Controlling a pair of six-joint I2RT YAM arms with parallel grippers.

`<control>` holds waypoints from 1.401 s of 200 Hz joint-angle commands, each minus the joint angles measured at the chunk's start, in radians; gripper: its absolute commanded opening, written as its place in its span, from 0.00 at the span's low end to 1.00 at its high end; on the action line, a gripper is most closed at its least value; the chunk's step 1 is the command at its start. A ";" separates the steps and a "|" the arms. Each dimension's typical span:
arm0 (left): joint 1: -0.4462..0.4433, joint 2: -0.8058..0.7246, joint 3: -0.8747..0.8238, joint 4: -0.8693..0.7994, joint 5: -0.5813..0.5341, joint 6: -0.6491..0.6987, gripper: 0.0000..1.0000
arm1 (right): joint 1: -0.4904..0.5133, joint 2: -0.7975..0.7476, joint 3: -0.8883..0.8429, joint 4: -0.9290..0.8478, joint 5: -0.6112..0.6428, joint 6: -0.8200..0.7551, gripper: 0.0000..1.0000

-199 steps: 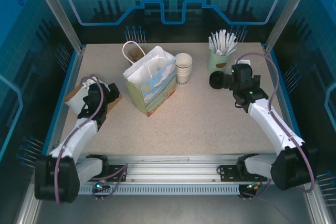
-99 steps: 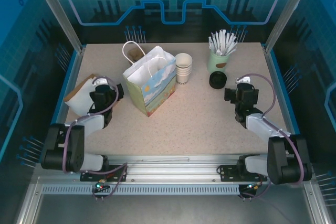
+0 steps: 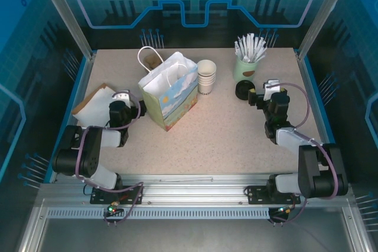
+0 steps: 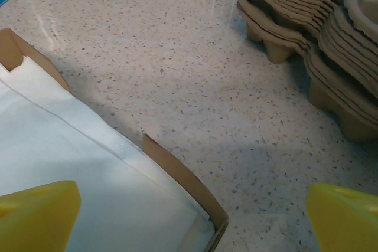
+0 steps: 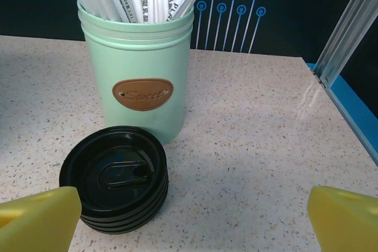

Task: Pack the takeout coffee

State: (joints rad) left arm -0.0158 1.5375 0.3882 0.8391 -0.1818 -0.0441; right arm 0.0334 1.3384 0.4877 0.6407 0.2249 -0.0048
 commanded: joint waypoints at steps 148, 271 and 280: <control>0.005 0.005 -0.006 0.062 0.032 0.024 0.99 | -0.017 -0.025 0.078 -0.193 -0.018 -0.002 1.00; 0.005 0.005 -0.007 0.063 0.032 0.025 0.99 | 0.051 0.166 -0.067 0.140 -0.034 0.020 1.00; 0.006 0.004 -0.007 0.063 0.033 0.024 0.99 | 0.042 0.160 -0.071 0.131 -0.057 0.026 1.00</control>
State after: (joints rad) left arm -0.0158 1.5375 0.3882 0.8661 -0.1665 -0.0418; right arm 0.1055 1.4689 0.4389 0.6384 0.1955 -0.0002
